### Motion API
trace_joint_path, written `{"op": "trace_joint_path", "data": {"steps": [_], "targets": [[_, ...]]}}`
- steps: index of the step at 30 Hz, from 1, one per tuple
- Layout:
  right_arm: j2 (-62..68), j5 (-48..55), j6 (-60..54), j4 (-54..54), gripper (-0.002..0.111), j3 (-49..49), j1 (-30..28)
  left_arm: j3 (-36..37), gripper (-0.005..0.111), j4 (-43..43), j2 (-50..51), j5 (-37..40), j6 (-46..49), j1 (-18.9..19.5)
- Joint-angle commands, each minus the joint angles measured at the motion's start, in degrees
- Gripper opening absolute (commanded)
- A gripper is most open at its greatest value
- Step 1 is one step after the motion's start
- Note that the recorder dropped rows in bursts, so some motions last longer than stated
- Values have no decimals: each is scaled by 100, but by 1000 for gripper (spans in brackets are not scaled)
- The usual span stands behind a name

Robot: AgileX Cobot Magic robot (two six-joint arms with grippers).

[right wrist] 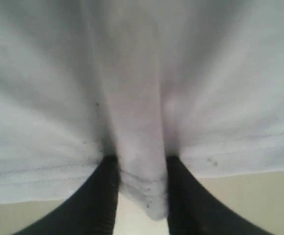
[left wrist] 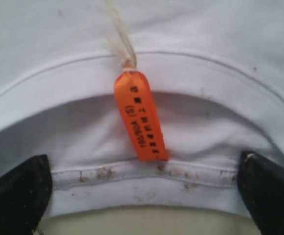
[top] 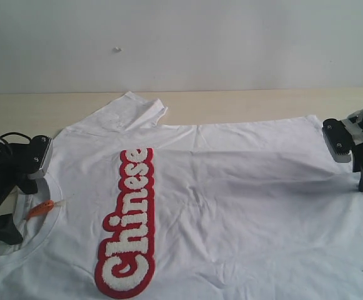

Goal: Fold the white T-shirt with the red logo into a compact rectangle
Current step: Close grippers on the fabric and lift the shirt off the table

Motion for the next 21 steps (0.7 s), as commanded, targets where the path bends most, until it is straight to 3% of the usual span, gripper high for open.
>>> {"op": "trace_joint_path", "data": {"steps": [1, 4, 9, 12, 19, 21], "targets": [[220, 223, -380, 54, 10, 57, -26, 112, 105, 23, 302, -168, -133, -9], [220, 223, -383, 44, 0, 57, -26, 112, 105, 23, 302, -168, -133, -9], [220, 223, -383, 33, 0, 57, -26, 112, 101, 20, 302, -168, -313, -9], [220, 223, -383, 33, 0, 57, -26, 112, 81, 20, 302, -158, -351, -9], [220, 223, -383, 33, 0, 57, -26, 112, -1, 348, 302, 545, -351, -9], [220, 223, -383, 33, 0, 57, -26, 112, 0, 537, 302, 567, -354, -9]]}}
